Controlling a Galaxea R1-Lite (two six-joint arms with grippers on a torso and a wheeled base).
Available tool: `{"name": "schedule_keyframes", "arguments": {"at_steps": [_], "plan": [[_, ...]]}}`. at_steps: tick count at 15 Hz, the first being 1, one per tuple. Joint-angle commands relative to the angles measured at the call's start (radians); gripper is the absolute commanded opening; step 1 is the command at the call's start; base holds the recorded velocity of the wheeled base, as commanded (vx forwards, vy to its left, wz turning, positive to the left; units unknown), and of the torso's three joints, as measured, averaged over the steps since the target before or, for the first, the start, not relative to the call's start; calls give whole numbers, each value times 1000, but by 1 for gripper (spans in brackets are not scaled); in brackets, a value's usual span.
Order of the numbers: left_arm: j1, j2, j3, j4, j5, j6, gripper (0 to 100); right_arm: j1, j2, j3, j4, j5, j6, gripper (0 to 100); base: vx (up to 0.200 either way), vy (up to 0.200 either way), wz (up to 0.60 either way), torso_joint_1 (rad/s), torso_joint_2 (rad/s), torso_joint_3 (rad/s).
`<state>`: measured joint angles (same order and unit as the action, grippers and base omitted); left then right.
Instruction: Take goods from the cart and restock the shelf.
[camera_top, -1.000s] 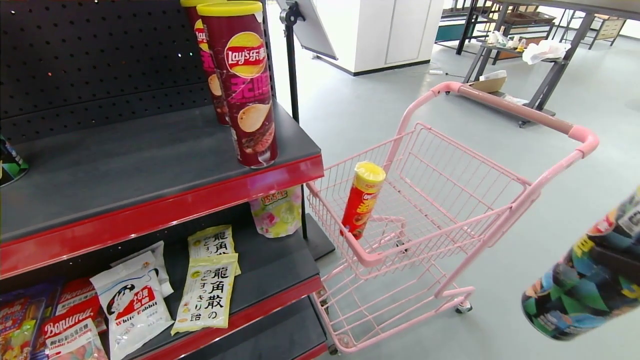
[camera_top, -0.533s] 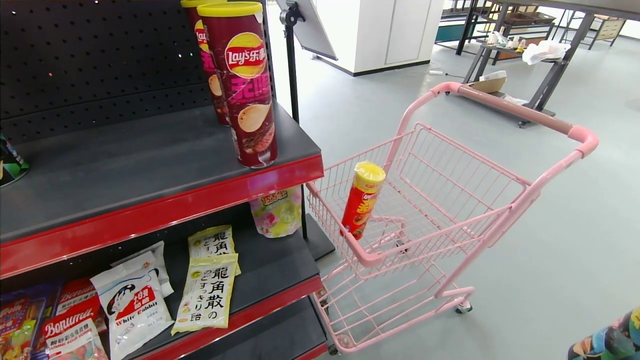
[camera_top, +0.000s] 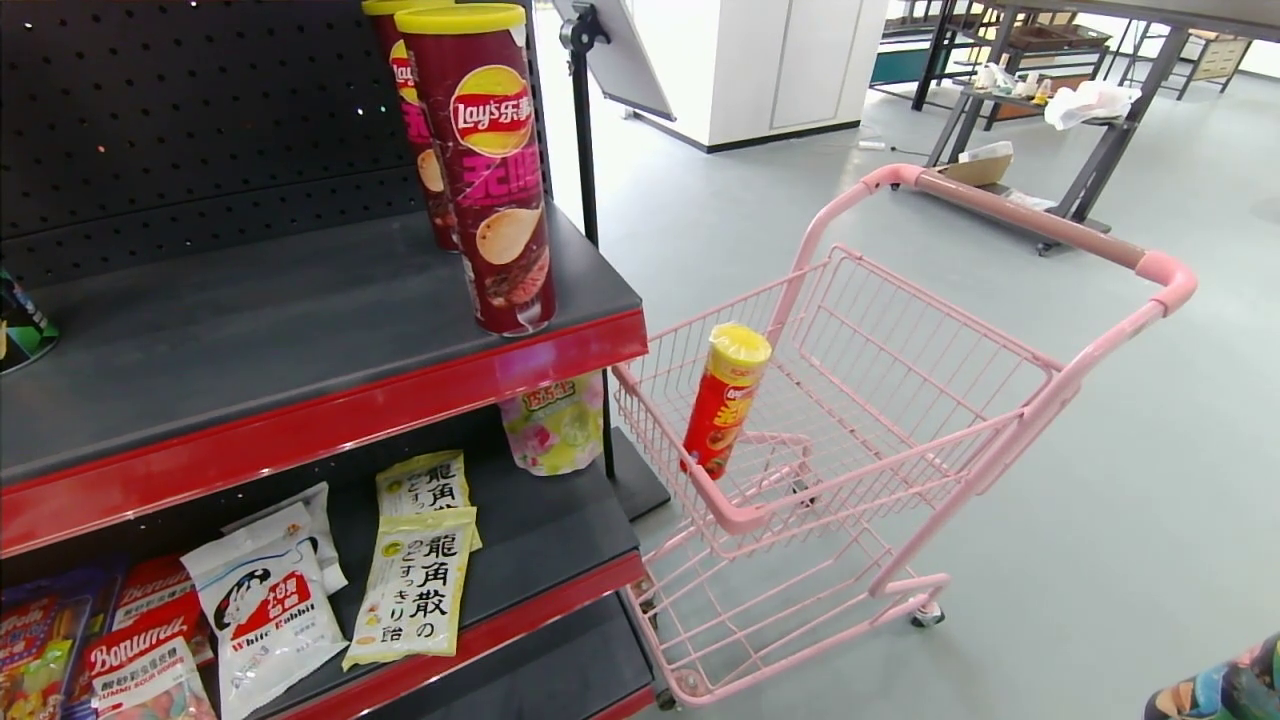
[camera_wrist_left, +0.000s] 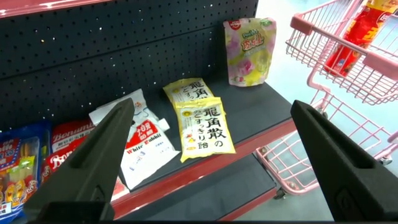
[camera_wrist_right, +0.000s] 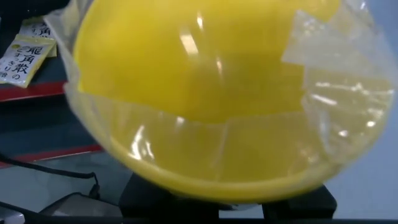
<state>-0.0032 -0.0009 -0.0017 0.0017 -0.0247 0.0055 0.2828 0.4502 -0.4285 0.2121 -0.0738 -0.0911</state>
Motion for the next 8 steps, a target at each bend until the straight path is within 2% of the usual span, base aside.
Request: {"name": "schedule_keyframes", "arguments": {"at_steps": [1, 4, 8], "plan": [[0, 1, 0, 0, 0, 1, 100, 1, -5, 11, 0, 0, 1, 0, 0, 0, 0, 27, -61, -46], [0, 1, 0, 0, 0, 1, 100, 1, -4, 13, 0, 0, -1, 0, 0, 0, 0, 119, -375, -253], [0, 1, 0, 0, 0, 1, 100, 3, 5, 13, -2, 2, -3, 0, 0, 0, 0, 187, -546, -355]]}}
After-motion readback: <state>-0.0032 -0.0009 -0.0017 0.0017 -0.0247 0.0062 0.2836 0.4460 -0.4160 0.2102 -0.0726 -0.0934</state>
